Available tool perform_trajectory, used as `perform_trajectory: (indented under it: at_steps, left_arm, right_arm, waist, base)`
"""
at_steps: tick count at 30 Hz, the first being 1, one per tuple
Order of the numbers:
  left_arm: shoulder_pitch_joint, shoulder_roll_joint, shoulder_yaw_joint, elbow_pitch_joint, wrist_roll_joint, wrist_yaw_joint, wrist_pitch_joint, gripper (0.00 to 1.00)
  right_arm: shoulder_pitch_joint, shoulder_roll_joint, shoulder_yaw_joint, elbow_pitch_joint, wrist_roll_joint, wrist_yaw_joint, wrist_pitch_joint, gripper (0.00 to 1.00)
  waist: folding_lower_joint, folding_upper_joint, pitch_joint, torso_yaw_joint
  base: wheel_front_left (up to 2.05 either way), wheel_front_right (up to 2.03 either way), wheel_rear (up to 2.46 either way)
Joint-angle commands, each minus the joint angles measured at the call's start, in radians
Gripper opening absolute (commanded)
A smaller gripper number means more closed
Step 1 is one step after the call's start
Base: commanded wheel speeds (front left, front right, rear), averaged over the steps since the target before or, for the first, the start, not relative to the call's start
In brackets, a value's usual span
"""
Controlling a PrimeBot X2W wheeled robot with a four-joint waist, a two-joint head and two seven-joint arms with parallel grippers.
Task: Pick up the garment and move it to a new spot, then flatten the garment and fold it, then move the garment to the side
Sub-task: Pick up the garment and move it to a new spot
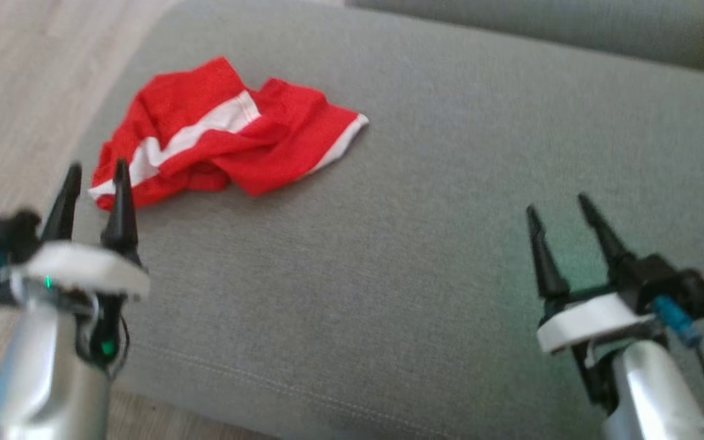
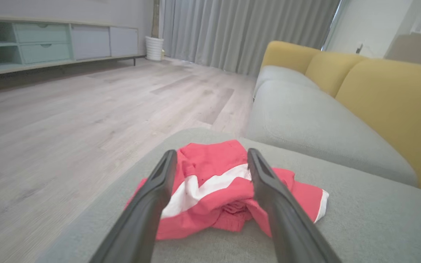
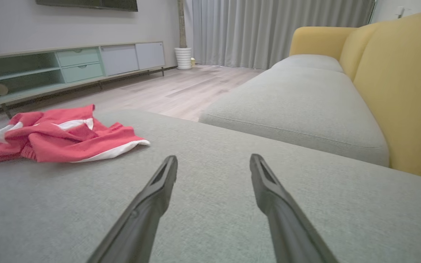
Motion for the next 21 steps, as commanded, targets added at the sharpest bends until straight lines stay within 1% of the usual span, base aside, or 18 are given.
perform_trajectory:
  at_steps: [1, 4, 7, 12, 16, 21]
  left_arm:
    - [-0.081, 0.047, 0.005, -0.009, -0.017, -0.006, 0.019, 1.0]
    - [-0.176, 0.111, -0.082, 0.079, -0.058, -0.006, 0.097, 1.0]
    - [-0.259, 0.167, -0.165, 0.158, -0.092, -0.006, 0.152, 1.0]
    - [-0.376, 0.237, -0.282, 0.271, -0.15, -0.006, 0.194, 1.0]
    - [-0.463, 0.281, -0.349, 0.368, -0.18, -0.006, 0.217, 1.0]
    - [-0.558, 0.3, -0.402, 0.491, -0.195, -0.006, 0.245, 1.0]
  right_arm:
    - [-0.043, -0.002, 0.011, -0.049, -0.013, 0.003, 0.007, 1.0]
    - [-0.059, -0.002, -0.018, -0.095, -0.036, 0.003, 0.03, 1.0]
    - [-0.071, -0.002, -0.03, -0.139, -0.06, 0.003, 0.054, 1.0]
    - [-0.084, -0.002, -0.03, -0.192, -0.079, 0.003, 0.083, 1.0]
    - [-0.094, -0.002, -0.023, -0.219, -0.074, 0.003, 0.091, 1.0]
    - [-0.099, -0.002, -0.017, -0.231, -0.073, 0.003, 0.093, 1.0]
  waist:
    - [0.0, 0.0, 0.056, -0.034]
    - [0.0, 0.0, 0.1, -0.056]
    - [0.0, 0.0, 0.14, -0.079]
    - [0.0, 0.0, 0.191, -0.12]
    - [0.0, 0.0, 0.225, -0.156]
    - [0.0, 0.0, 0.256, -0.192]
  base:
    - [0.0, 0.0, 0.0]
    - [0.0, 0.0, 0.0]
    - [0.0, 0.0, 0.0]
    - [0.0, 0.0, 0.0]
    - [0.0, 0.0, 0.0]
    - [0.0, 0.0, 0.0]
